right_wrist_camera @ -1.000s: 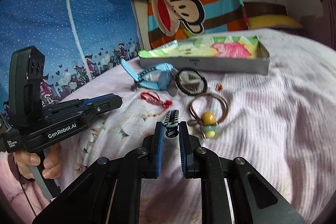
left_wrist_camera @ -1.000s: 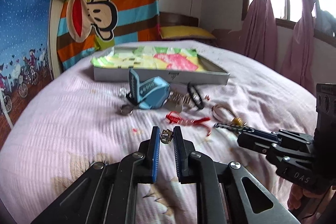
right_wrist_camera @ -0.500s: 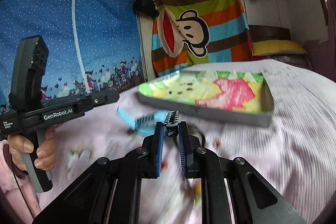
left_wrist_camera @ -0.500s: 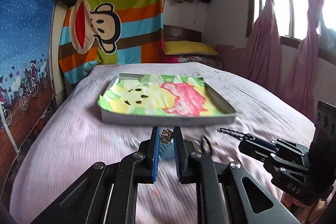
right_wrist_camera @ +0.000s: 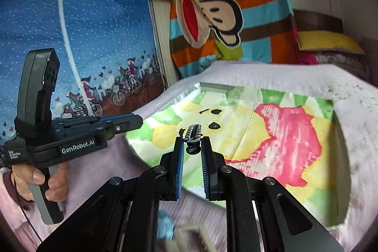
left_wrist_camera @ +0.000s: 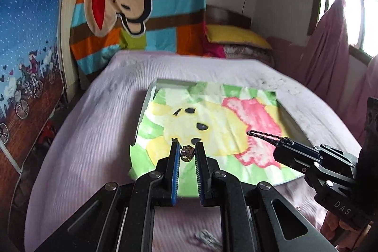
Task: Organize jewelry
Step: 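Carry both items over the silver tray and open both tools to drop them, then withdraw both open tools from the tray back toward the jewelry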
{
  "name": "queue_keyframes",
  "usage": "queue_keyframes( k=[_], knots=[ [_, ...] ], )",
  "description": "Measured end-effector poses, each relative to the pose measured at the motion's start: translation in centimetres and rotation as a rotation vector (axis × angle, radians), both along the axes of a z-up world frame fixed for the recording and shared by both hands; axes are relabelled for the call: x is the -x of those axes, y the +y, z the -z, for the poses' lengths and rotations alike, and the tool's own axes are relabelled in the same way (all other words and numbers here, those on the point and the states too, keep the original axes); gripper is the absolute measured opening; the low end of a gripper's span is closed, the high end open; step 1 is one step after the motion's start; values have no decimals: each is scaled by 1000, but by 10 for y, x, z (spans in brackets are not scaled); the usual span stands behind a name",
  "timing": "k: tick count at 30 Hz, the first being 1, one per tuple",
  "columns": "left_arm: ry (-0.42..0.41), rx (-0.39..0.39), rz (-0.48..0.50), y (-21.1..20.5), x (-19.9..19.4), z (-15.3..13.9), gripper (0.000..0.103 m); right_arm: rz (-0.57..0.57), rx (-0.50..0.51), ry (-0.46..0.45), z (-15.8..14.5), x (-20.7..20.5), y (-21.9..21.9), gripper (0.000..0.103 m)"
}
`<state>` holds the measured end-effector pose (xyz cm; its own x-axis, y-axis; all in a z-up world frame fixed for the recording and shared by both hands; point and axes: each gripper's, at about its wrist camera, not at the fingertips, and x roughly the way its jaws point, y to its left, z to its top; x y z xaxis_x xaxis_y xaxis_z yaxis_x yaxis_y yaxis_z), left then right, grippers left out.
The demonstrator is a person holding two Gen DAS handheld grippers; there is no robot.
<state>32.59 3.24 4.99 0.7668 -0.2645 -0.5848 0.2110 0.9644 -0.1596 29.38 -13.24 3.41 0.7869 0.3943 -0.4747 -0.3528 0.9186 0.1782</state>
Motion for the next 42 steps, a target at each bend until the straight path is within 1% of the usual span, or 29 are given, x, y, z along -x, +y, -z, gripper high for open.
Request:
queue_keyframes(
  k=[4,9,14,19,22,24,26,28,29,31,33,34,35,36,37,38,40,42],
  knots=[
    [59,-1,-1,1,-17,11,13,3,-17,87,20,-23,5,13],
    [122,-39,9,-3,-24,26,13,11,-24,182,42,-37,4,13],
    [156,-48,13,-4,-25,37,13,12,-24,224,52,-42,1,13],
    [152,-14,11,0,-22,39,13,7,-23,250,56,-44,-1,14],
    [139,2,5,3,-16,37,13,8,-27,247,54,-40,-4,20],
    [127,18,1,6,-12,35,14,19,-31,230,50,-36,-8,32],
    [108,32,-6,8,-5,33,18,31,-32,200,44,-28,-13,34],
    [88,42,-12,11,2,30,28,41,-31,167,37,-20,-17,35],
    [73,48,-17,12,7,28,31,45,-30,148,34,-15,-18,39],
    [41,58,-29,14,17,25,49,60,-30,108,28,-5,-22,47],
    [0,65,-51,16,28,20,57,73,-39,64,21,7,-26,54],
    [-18,69,-59,17,34,18,59,80,-42,43,18,13,-28,56],
    [-33,73,-65,18,40,16,61,88,-42,18,15,20,-29,60],
    [-47,76,-73,19,45,14,66,93,-40,-10,12,28,-30,65],
    [-63,78,-82,20,51,13,75,98,-36,-28,10,34,-31,68],
    [-89,83,-94,21,59,10,79,107,-29,-50,8,40,-33,75],
    [-130,92,-110,24,73,8,91,117,-25,-101,4,56,-35,82],
    [-165,95,-121,25,87,6,94,126,-22,-147,1,72,-38,92]
  ],
)
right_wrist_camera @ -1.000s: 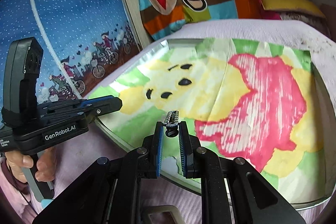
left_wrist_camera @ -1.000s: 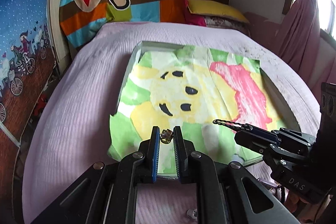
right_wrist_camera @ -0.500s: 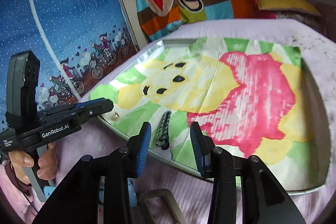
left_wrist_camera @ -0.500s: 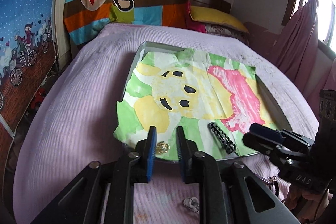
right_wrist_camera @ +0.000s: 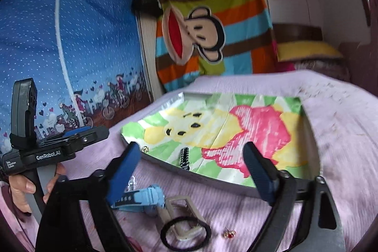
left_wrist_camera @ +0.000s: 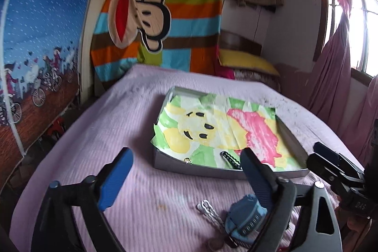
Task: Organize jewelry
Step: 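Withdraw both open tools from the tray back toward the jewelry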
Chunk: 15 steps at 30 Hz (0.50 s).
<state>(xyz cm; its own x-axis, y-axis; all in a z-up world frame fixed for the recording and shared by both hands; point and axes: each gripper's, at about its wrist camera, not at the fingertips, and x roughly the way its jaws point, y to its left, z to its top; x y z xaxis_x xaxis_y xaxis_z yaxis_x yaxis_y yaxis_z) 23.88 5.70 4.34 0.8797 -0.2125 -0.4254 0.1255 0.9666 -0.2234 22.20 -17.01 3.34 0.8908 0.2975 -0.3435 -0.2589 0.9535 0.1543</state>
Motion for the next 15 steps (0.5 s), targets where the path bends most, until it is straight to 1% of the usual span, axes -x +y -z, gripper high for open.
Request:
queue_keyframes(
  k=[4,6,9,15],
  knots=[
    [-42,-22,-10,-4,23,1,101,25,2,-73,-4,29,-6,95],
    [-65,-36,-9,-7,35,2,102,35,0,-94,-4,42,-9,102],
    [-84,-52,2,-12,50,6,103,41,13,-115,-3,60,-15,102],
    [-102,-81,49,-26,79,18,103,51,29,-127,2,88,-28,102]
  ],
)
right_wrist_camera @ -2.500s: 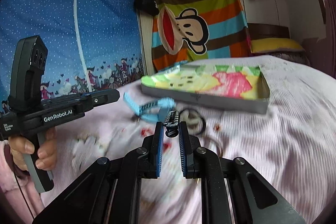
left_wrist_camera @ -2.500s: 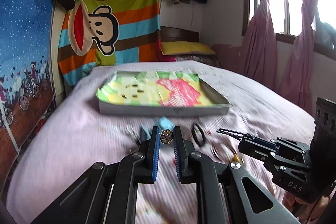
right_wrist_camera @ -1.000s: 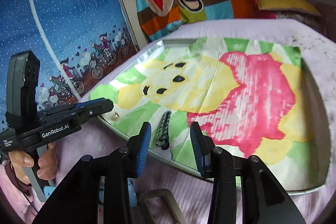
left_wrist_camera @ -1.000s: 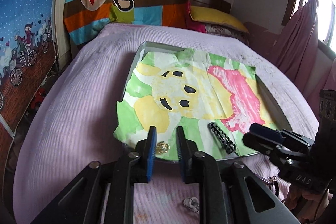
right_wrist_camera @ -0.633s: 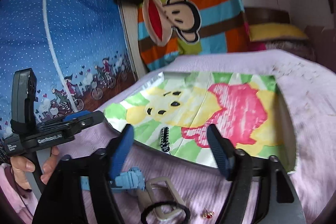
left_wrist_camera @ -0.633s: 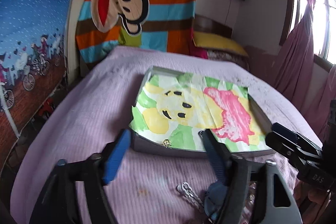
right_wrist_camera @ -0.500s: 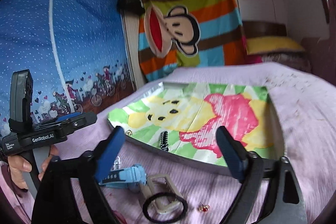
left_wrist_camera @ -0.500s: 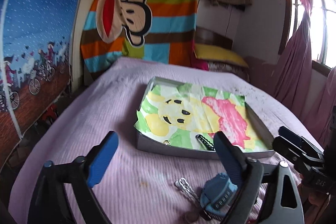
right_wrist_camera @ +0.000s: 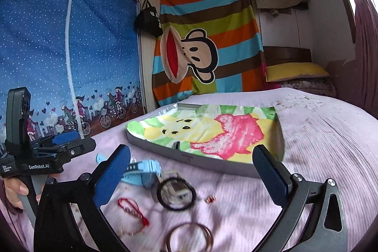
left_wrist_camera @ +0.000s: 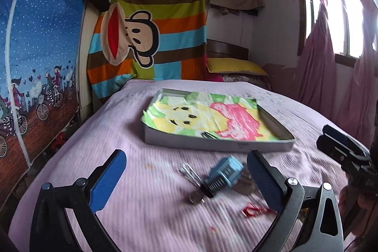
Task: Organize jewelry
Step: 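Withdraw both open tools from the tray back toward the jewelry, then grasp the brown hair tie with yellow bead with the right tool while the left grasps the red string bracelet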
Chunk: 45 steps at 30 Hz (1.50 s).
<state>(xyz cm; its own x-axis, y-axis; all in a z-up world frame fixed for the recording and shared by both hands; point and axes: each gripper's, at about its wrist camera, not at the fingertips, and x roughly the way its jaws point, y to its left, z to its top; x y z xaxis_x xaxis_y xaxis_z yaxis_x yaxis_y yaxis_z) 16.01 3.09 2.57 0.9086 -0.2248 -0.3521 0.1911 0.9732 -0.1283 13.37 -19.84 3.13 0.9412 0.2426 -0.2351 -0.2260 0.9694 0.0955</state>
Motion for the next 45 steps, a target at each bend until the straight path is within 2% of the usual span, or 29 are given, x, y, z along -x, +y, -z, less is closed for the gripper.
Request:
queue_keyframes(
  k=[7,15,30,32,40,43,45],
  knots=[
    [21,-30,56,-12,16,13,103,17,20,45,17,24,-17,102],
    [72,-29,88,-20,24,34,103,35,53,94,42,37,-32,102],
    [138,-16,181,-31,14,51,103,-10,119,205,72,30,-18,102],
    [139,-14,200,-34,14,51,101,-15,111,218,74,28,-18,102],
    [167,-16,269,-45,8,55,80,-35,88,246,84,23,-18,99],
    [179,-7,297,-49,5,57,75,-52,95,255,88,22,-13,88],
    [186,-17,317,-54,3,59,71,-61,97,261,91,21,-11,77]
  ],
)
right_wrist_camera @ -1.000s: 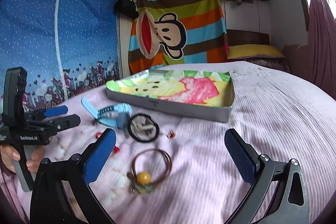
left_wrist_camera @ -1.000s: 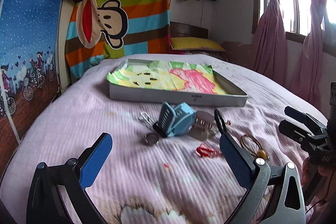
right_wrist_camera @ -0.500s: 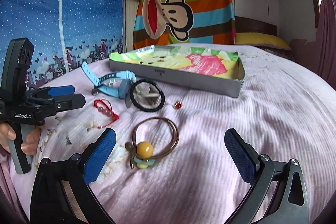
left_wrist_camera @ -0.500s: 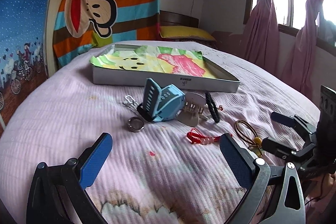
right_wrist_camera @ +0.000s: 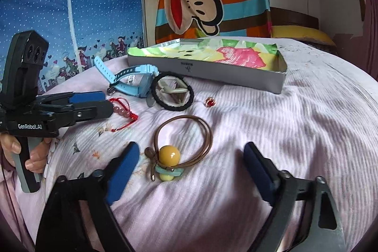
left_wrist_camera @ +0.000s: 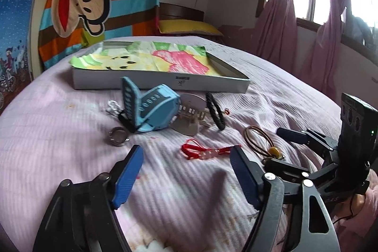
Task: Organize jewelry
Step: 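Grasp the brown hair tie with yellow bead with the right tool while the left grasps the red string bracelet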
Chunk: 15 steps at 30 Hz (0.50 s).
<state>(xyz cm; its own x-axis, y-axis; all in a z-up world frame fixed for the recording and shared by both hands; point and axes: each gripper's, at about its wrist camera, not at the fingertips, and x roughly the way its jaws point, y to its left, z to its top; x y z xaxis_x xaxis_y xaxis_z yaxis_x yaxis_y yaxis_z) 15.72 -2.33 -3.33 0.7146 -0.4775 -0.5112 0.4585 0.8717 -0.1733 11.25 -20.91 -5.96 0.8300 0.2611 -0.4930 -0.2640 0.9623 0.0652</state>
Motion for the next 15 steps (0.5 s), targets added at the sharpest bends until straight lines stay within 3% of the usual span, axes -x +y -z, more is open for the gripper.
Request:
queue_keyframes(
  k=[8,15],
  knots=[
    [46,24,6,-1,-9,4,62,-32,-33,21,6,-3,2,66],
    [71,26,-5,-1,-13,8,48,-54,-61,34,9,-4,3,57]
  ],
)
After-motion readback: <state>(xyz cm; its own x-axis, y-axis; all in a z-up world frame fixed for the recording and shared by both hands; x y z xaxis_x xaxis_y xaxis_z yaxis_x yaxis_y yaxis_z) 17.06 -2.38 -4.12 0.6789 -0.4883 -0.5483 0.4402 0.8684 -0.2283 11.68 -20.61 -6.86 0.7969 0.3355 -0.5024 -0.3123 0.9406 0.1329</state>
